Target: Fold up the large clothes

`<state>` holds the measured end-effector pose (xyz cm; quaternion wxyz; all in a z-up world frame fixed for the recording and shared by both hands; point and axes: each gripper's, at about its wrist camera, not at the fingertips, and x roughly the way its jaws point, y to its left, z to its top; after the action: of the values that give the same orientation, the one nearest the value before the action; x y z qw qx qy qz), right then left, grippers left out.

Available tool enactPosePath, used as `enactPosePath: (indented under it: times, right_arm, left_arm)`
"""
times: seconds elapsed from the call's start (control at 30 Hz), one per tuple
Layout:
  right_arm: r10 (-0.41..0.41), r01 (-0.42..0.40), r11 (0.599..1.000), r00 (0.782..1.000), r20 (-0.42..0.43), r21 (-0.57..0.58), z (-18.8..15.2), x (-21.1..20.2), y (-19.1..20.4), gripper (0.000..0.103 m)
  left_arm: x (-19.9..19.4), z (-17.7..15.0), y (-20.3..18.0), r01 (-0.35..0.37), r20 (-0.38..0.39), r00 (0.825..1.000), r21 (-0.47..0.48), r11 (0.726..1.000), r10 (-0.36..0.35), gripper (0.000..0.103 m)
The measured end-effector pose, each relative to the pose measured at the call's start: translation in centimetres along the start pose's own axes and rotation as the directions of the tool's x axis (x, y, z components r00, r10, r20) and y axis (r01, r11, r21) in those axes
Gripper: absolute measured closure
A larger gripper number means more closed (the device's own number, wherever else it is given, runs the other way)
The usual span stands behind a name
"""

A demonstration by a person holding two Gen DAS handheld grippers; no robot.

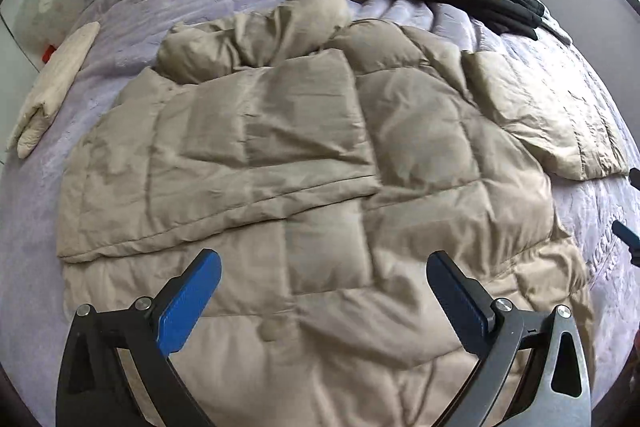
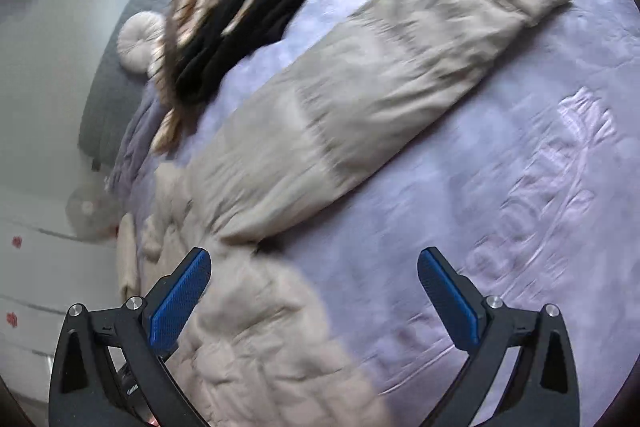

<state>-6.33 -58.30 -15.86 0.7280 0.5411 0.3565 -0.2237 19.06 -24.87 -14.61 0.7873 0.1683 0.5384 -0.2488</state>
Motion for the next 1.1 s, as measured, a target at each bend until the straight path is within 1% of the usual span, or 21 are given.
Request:
enactPosePath:
  times: [0.1, 0.13, 0.2, 0.23, 0.33, 0.47, 0.5, 0.6, 0.67, 0.73, 0.8, 0.87, 0.9, 0.93, 0.97, 1.0, 1.03, 1.07, 1.1]
  right_arm:
    - [0.053, -0.050, 0.993, 0.998, -0.032, 0.104, 2.1, 0.3, -2.8, 0.000]
    - [0.083, -0.078, 0.987, 0.996, -0.034, 0.144, 2.9, 0.4, -3.9, 0.000]
    - [0.158, -0.153, 0.964, 0.987, -0.006, 0.219, 4.2, 0.4, -5.8, 0.000]
    - [0.178, -0.175, 0.953, 0.984, 0.014, 0.247, 4.7, 0.3, -6.5, 0.000]
    - [0.217, -0.227, 0.922, 0.974, 0.068, 0.312, 6.6, 0.4, -8.6, 0.000]
    - [0.271, -0.296, 0.873, 0.955, 0.119, 0.388, 8.7, 1.5, -10.9, 0.000]
    - [0.297, -0.324, 0.853, 0.946, 0.129, 0.410, 9.2, 2.0, -11.2, 0.000]
    - [0.346, -0.378, 0.813, 0.925, 0.154, 0.443, 10.4, 3.2, -11.3, 0.000]
    - [0.358, -0.394, 0.801, 0.919, 0.166, 0.452, 11.3, 3.6, -11.1, 0.000]
    - [0.383, -0.421, 0.784, 0.906, 0.178, 0.457, 11.9, 4.2, -10.6, 0.000]
    - [0.382, -0.423, 0.779, 0.905, 0.185, 0.462, 12.1, 4.5, -10.0, 0.002]
    - [0.390, -0.427, 0.770, 0.903, 0.180, 0.474, 12.0, 4.6, -10.0, 0.013]
    - [0.393, -0.426, 0.764, 0.903, 0.174, 0.485, 11.9, 4.7, -10.1, 0.030]
    - [0.392, -0.417, 0.757, 0.906, 0.162, 0.503, 11.7, 5.0, -10.3, 0.051]
    - [0.393, -0.413, 0.749, 0.907, 0.155, 0.519, 11.5, 5.2, -10.4, 0.062]
    - [0.404, -0.423, 0.737, 0.901, 0.157, 0.528, 11.4, 5.4, -10.6, 0.080]
    - [0.417, -0.437, 0.723, 0.894, 0.166, 0.535, 11.2, 5.4, -10.6, 0.091]
    - [0.405, -0.431, 0.729, 0.898, 0.171, 0.532, 11.1, 5.2, -10.3, 0.095]
    - [0.393, -0.426, 0.743, 0.902, 0.177, 0.516, 11.1, 4.8, -9.9, 0.096]
  left_arm:
    - [0.1, 0.2, -1.3, 0.004, -0.004, 1.000, -0.018, 1.000, -0.004, 0.000]
    - [0.2, 0.3, -1.7, 0.003, -0.004, 1.000, -0.024, 1.000, -0.003, 0.000]
    - [0.4, 0.6, -2.3, 0.007, -0.008, 1.000, -0.034, 0.999, -0.007, 0.000]
    - [0.5, 0.7, -2.7, 0.011, -0.014, 1.000, -0.040, 0.999, -0.012, 0.000]
    - [1.0, 1.1, -3.9, 0.043, -0.036, 0.998, -0.053, 0.998, -0.045, 0.000]
    - [1.4, 1.7, -5.6, 0.047, -0.036, 0.998, -0.038, 0.998, -0.048, 0.000]
    - [1.4, 1.8, -6.0, 0.046, -0.035, 0.998, -0.035, 0.998, -0.048, 0.000]
    - [1.5, 2.3, -7.0, 0.051, -0.030, 0.998, -0.030, 0.998, -0.051, 0.000]
    - [1.5, 2.6, -7.7, 0.054, -0.027, 0.998, -0.017, 0.998, -0.055, 0.000]
    - [1.4, 2.9, -8.1, 0.053, -0.022, 0.998, -0.001, 0.999, -0.053, 0.000]
    - [1.3, 3.1, -8.4, 0.052, -0.014, 0.999, 0.010, 0.999, -0.052, 0.000]
    - [1.0, 3.2, -8.2, 0.052, -0.006, 0.999, 0.008, 0.999, -0.052, 0.000]
    - [0.9, 3.2, -8.0, 0.056, -0.005, 0.998, 0.003, 0.998, -0.056, 0.000]
    - [0.9, 3.3, -7.7, 0.058, -0.006, 0.998, -0.005, 0.998, -0.058, 0.000]
    - [0.8, 3.3, -7.5, 0.057, -0.006, 0.998, -0.012, 0.998, -0.057, 0.000]
    - [0.8, 3.3, -7.2, 0.054, -0.004, 0.999, -0.017, 0.998, -0.054, 0.000]
    - [0.7, 3.4, -6.8, 0.050, -0.001, 0.999, -0.022, 0.999, -0.050, 0.000]
    - [0.6, 3.3, -6.4, 0.044, 0.005, 0.999, -0.024, 0.999, -0.044, 0.000]
    - [0.6, 3.3, -6.0, 0.040, 0.010, 0.999, -0.023, 0.999, -0.039, 0.000]
